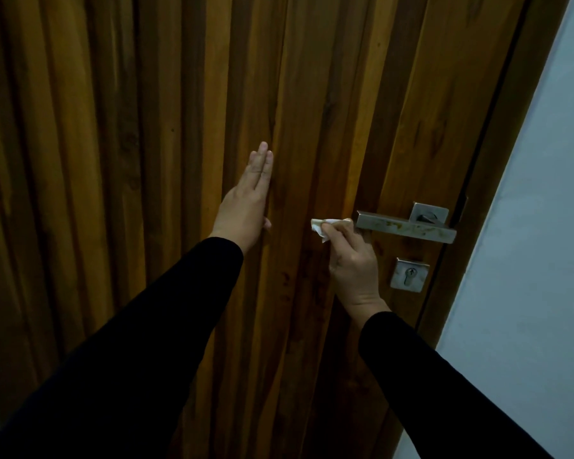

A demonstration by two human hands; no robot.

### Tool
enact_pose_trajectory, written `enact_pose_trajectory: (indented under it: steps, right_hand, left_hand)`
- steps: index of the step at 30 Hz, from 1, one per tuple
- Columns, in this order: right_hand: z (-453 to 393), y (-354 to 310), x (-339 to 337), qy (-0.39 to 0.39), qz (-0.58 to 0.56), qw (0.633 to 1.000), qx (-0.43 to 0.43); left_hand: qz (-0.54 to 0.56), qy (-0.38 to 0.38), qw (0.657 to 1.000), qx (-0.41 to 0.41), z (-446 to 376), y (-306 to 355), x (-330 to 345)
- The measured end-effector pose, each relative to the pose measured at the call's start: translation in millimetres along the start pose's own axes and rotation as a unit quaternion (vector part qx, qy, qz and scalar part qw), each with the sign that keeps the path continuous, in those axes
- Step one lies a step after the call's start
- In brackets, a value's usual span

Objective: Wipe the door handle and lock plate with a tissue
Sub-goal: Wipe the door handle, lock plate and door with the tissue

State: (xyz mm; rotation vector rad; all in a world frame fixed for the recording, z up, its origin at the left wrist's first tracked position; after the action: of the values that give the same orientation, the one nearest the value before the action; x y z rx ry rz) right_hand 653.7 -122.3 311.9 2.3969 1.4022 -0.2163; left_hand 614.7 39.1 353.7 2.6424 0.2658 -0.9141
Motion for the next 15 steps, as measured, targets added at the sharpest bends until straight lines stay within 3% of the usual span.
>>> enact_pose_trajectory:
  steps: [6,15]
  right_hand:
    - [-6,21,8,-0.029,0.015,0.999,0.037]
    - [9,8,11,-0.050,0.034,0.998,-0.014]
  left_hand:
    - [0.004,-0.007,1.000,0.003,0,-1,0]
    - [-0.027,-0.024,0.999,-0.028,-1,5,4]
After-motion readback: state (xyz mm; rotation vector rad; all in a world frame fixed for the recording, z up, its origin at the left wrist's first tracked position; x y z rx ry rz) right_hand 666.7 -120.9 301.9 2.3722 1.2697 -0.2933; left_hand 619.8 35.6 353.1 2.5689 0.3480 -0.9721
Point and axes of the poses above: each hand's wrist, its own z-axis away from the middle knuckle, its own x-axis out of the palm, y = z × x, the point moved 10 cm from there along -z, towards the middle knuckle, and after that the axes turned 11 degrees about -x, right-handed, at the moved point
